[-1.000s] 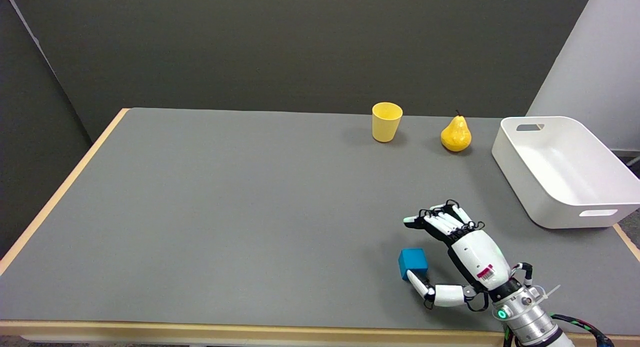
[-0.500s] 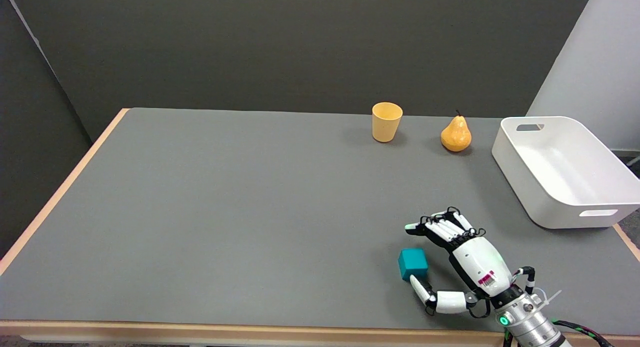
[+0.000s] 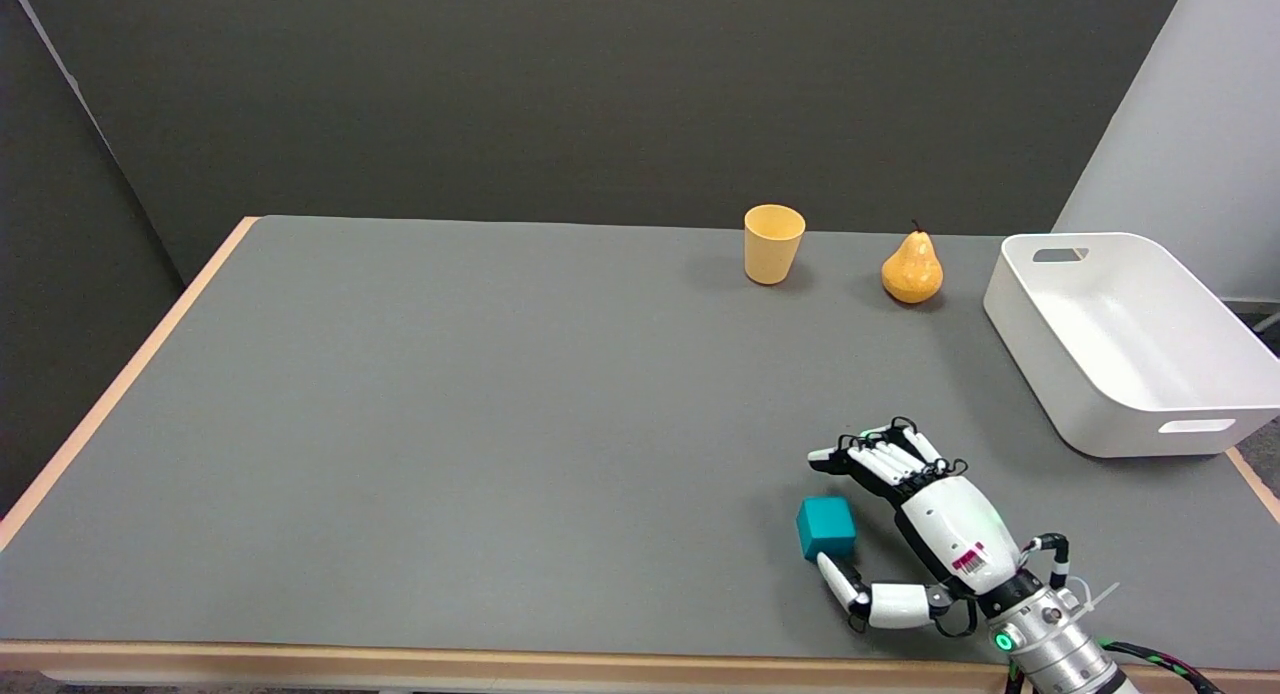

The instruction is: Pick up the cube.

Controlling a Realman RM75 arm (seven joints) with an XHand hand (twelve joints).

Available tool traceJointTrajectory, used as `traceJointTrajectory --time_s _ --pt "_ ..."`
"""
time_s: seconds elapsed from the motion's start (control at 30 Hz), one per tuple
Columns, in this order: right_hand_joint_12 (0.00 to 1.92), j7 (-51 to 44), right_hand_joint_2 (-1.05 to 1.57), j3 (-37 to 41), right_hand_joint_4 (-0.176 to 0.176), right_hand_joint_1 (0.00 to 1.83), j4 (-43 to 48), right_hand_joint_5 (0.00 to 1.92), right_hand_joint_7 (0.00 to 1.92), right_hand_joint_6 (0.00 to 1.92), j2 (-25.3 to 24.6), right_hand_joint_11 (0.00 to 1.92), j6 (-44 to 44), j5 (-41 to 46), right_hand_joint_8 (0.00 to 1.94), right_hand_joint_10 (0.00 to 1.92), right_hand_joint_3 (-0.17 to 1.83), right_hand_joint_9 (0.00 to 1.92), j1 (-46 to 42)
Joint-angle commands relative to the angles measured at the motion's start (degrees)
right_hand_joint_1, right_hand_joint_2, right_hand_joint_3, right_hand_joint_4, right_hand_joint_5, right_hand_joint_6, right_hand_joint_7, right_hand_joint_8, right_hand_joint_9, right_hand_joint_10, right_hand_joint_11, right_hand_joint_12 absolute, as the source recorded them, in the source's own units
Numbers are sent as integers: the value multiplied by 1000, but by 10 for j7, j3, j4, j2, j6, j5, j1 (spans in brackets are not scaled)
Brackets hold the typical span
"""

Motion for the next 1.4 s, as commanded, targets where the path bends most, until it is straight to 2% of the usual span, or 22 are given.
traceJointTrajectory --time_s 0.03,0.13,0.2,0.33,0.37,0.4,0.43,0.5,0.63,0.7,0.77,0.83,0.93,1.4 --pt "1037 1 657 -2 21 762 -2 358 577 641 -3 -1 -10 -3 697 963 895 367 10" --pt "1052 1 687 -2 11 799 -2 386 670 723 -4 -1 -10 -3 884 991 959 445 11" --pt "1078 1 689 -2 13 873 -2 393 685 747 -4 -1 -10 -3 965 1049 924 474 11" --pt "1095 1 709 -2 10 896 -2 406 695 801 -4 -1 -7 -4 1165 1121 925 535 12" --pt "1097 1 799 -2 2 1016 -2 408 711 821 -4 -1 -6 -4 1258 1145 786 549 12" --pt "1100 1 946 -2 -11 1215 -1 411 736 848 -4 -1 -6 -4 1392 1177 556 567 12" --pt "1101 1 1019 -2 -17 1316 -1 413 748 867 -4 -1 -6 -4 1464 1198 444 579 13" --pt "1102 1 1005 -2 -15 1315 0 416 743 896 -4 1 -5 -7 1488 1224 484 589 13" --pt "1121 1 928 -2 -3 1312 2 408 714 1051 -4 18 -1 -13 1643 1396 722 571 16" --pt "1121 1 925 -2 -3 1311 3 405 710 1061 -4 20 3 -13 1657 1419 737 569 17" --pt "957 1 1022 -2 -13 1465 3 438 691 994 -4 102 7 -13 1770 1579 525 577 19" --pt "959 1 1018 -2 -18 1465 4 442 688 1001 -4 108 13 -13 1781 1585 539 577 22" --pt "1110 1 1015 -2 -12 1463 5 392 686 1120 -4 60 20 -13 1788 1584 542 586 26" --pt "1186 1 950 12 -18 1474 19 446 693 1166 0 108 68 -5 1788 1579 647 639 44"
